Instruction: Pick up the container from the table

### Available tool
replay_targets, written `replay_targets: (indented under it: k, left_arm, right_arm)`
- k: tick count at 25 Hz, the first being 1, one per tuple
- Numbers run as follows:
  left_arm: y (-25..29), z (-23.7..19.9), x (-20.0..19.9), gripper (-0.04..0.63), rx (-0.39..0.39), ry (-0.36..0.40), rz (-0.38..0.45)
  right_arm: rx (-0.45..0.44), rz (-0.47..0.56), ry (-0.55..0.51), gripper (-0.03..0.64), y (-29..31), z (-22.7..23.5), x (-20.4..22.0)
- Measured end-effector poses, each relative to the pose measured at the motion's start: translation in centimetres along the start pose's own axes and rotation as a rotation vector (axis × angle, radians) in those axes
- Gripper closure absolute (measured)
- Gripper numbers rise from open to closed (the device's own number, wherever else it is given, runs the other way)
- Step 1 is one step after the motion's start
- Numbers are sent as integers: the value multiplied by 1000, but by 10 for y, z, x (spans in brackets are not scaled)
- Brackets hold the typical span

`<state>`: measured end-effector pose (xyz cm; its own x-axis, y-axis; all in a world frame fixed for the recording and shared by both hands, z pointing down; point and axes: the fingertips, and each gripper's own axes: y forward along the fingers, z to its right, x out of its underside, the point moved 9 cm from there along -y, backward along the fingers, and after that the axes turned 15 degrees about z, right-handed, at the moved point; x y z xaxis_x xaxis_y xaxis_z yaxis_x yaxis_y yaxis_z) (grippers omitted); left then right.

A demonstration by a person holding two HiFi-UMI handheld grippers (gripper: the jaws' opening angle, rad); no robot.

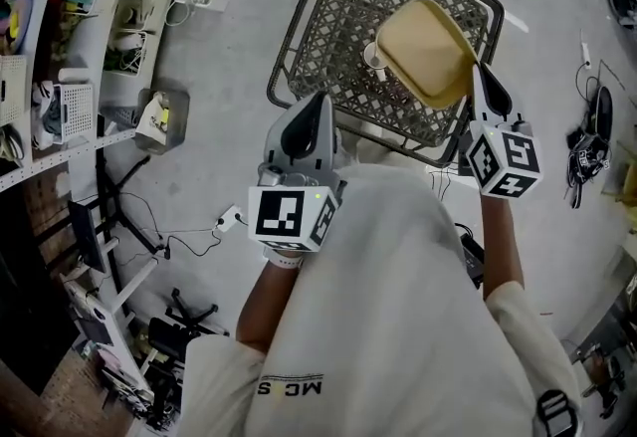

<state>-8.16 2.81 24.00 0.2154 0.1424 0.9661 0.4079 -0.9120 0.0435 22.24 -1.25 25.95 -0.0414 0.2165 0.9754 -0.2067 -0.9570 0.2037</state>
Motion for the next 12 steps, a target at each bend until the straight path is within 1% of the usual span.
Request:
replay_targets:
  k: [5,12]
  left_arm:
    - [-2,-3,-7,571,0,-2,16]
    - [-3,-5,-11,571,-6,5,36]
  right_arm:
    - [-4,35,12,591,-14,-9,-15]
    - [-28,65,-6,589,-33,-16,-29]
